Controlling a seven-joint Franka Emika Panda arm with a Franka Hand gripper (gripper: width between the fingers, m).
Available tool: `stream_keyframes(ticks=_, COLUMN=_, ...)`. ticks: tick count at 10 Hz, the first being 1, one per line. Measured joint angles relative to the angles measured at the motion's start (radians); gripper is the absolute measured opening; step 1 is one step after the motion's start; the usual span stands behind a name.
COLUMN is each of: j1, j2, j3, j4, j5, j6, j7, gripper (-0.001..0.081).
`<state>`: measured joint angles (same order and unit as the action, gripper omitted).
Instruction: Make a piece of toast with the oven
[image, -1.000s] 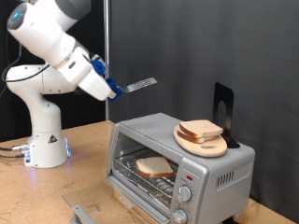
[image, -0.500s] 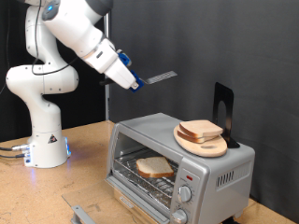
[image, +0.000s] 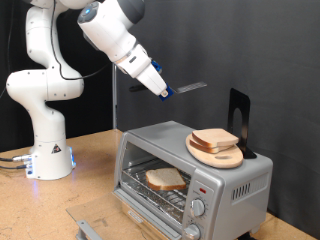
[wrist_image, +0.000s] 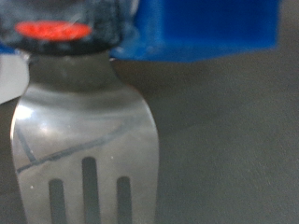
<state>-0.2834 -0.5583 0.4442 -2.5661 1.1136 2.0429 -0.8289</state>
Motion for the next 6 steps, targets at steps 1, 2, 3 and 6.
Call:
stream_keyframes(ticks=1, j1=0.0, j2=0.003, j3=0.025, j4=-0.014, j5=0.007, j6=0.033, j7=0.0, gripper=0.0369)
stream_keyframes(ticks=2, j1=0.0, j2=0.007, j3=0.049, j4=-0.029, j5=0.017, j6=0.068, j7=-0.002, gripper=0.0369)
stream_keyframes(ticks=3, j1=0.0, j2=0.013, j3=0.07, j4=-0.044, j5=0.03, j6=0.1, j7=-0.008, gripper=0.0369)
stream_keyframes(ticks=6, j1=0.0, j2=0.051, j3=0.12, j4=-0.074, j5=0.057, j6=0.187, j7=-0.028, gripper=0.0369)
